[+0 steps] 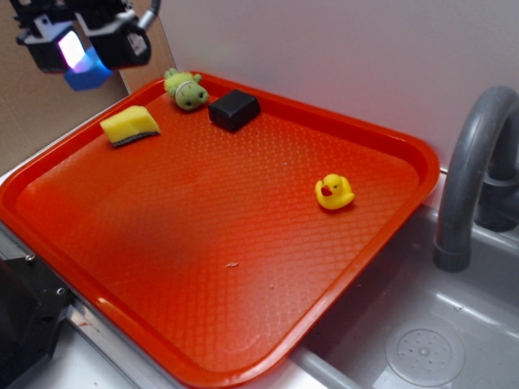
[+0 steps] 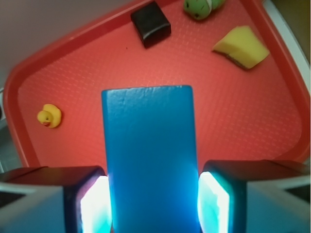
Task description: Grab the blue block.
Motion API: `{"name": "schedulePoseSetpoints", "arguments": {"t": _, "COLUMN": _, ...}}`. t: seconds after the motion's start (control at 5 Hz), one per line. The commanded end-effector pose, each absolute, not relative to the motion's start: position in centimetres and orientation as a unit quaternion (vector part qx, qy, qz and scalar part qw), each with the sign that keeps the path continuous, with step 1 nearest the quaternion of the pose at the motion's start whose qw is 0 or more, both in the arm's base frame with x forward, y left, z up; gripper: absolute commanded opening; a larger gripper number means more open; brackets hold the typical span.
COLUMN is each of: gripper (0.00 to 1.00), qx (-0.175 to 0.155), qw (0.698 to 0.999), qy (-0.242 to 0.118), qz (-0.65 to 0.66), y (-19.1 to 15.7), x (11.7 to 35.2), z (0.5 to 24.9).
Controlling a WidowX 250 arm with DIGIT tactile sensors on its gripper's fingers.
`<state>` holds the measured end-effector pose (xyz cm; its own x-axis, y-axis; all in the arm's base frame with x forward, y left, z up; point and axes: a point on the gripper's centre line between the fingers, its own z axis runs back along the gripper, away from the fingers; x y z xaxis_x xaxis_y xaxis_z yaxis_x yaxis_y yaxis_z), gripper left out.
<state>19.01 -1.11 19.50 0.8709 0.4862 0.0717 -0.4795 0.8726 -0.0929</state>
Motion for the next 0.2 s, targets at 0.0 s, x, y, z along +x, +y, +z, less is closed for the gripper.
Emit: {"name": "schedulePoseSetpoints", "arguments": {"t": 0.0, "gripper": 0.00, "qx": -0.042, "qw": 0.967, "qy": -0.100, "qz": 0.229, "y": 0.71, "x": 18.66, "z": 21.96}}
